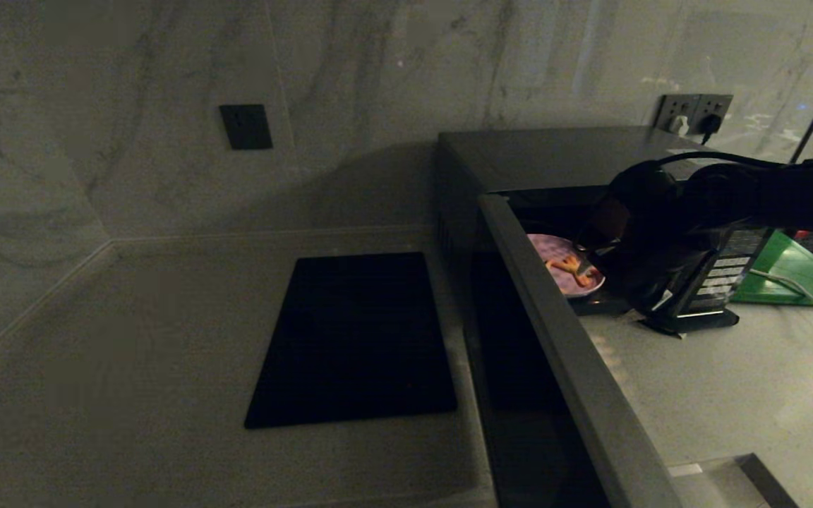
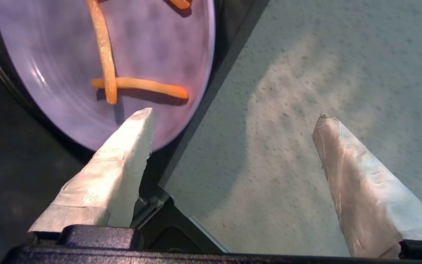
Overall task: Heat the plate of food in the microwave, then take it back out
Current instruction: Take the plate out of the microwave
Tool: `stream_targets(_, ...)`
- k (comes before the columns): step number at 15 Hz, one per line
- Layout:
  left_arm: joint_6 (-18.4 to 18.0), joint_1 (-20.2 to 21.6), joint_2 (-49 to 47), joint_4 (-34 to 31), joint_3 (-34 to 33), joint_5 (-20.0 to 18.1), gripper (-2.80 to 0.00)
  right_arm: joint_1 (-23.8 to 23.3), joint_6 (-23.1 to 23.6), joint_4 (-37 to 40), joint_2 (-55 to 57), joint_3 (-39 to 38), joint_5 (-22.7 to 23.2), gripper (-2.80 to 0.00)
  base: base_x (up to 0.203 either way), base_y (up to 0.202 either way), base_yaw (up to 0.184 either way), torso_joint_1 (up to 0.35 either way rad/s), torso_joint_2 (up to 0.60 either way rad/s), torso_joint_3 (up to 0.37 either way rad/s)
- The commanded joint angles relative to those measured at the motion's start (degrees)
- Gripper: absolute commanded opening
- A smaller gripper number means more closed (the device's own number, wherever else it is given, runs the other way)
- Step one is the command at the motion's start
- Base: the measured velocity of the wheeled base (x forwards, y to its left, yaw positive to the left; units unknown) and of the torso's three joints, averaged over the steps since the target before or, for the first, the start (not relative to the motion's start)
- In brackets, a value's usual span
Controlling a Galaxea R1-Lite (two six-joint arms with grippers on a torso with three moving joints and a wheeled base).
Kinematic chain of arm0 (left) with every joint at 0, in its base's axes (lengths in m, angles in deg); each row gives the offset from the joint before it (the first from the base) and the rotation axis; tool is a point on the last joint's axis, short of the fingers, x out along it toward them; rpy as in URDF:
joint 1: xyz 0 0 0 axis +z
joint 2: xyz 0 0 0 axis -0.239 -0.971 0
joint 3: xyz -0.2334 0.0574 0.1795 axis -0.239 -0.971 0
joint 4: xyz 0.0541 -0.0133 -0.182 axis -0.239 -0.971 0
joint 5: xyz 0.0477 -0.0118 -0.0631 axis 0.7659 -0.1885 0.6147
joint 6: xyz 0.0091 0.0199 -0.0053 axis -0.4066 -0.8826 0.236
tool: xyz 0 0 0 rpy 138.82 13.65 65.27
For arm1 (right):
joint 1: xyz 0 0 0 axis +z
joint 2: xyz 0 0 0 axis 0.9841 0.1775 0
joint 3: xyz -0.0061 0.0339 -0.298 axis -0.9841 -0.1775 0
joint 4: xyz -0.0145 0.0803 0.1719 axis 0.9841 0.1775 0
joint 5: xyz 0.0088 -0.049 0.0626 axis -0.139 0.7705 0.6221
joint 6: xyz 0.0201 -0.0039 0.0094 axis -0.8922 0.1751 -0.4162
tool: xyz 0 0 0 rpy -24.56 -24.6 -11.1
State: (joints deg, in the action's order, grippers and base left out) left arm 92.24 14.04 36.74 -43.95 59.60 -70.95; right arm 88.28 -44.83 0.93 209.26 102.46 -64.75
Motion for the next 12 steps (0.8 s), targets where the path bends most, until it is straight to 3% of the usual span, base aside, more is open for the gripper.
stream_targets(1,0.0,0.0,-0.1,0.0,0.0,0.0,-2.80,0.0,-0.4,0.2,1.9,1.1,0.0,0.00,0.000,0.000,0.000,0.000,0.00,0.000)
stream_targets(12,0.0,0.0,-0.1,0.0,0.0,0.0,-2.80,0.0,-3.7,-4.8,4.6,1.8,3.1,0.00,0.000,0.000,0.000,0.000,0.00,0.000)
